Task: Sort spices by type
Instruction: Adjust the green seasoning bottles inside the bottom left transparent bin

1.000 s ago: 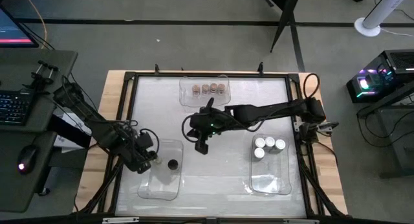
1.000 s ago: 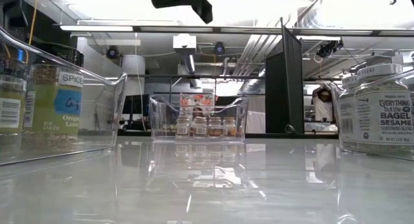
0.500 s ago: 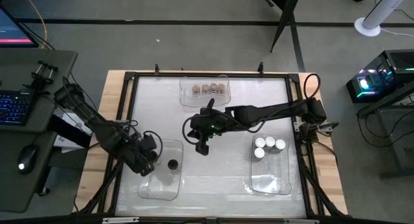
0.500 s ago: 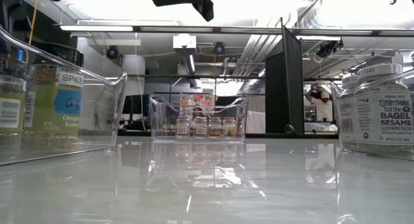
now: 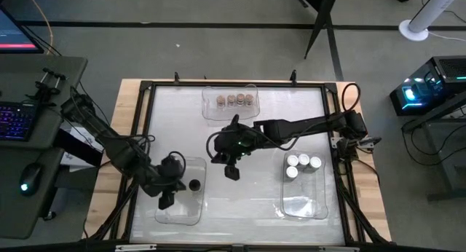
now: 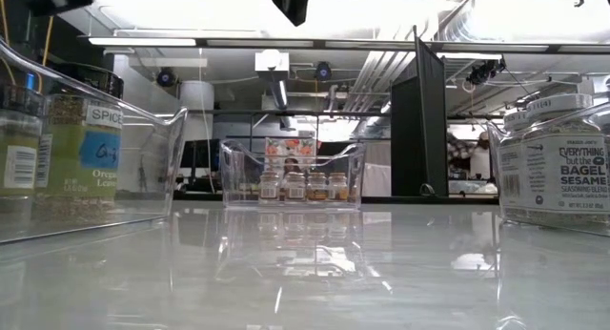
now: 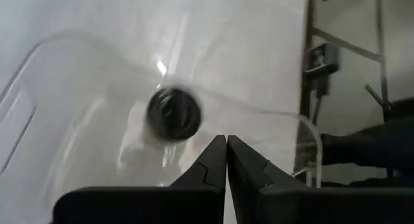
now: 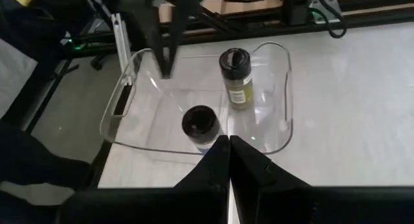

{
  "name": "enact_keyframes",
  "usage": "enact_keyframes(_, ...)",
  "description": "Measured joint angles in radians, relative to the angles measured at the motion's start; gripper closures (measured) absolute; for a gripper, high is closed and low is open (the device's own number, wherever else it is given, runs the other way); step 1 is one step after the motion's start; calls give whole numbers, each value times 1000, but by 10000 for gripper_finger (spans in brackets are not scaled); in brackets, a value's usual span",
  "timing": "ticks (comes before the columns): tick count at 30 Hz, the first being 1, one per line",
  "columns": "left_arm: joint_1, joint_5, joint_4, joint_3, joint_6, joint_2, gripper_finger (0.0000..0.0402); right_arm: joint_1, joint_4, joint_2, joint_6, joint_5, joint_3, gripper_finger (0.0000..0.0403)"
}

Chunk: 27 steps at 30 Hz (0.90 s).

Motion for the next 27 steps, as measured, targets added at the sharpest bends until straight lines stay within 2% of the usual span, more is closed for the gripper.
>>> enact_keyframes(7,75,24,148,0,316,58,401,2,-9,0,0,-43,0,403)
enact_keyframes(11,156,184,244,0,464,125,401,3,-30,0,0,-42,0,403)
enact_keyframes(15,209,294,287,-1,556,173,401,2,-42,0,0,-38,0,403)
enact_keyframes(22,238,308,175,-1,765,221,401,2,-68,0,-5,-36,0,403)
enact_keyframes(27,238,305,151,-1,814,229,401,-1,-81,0,-7,-36,0,403)
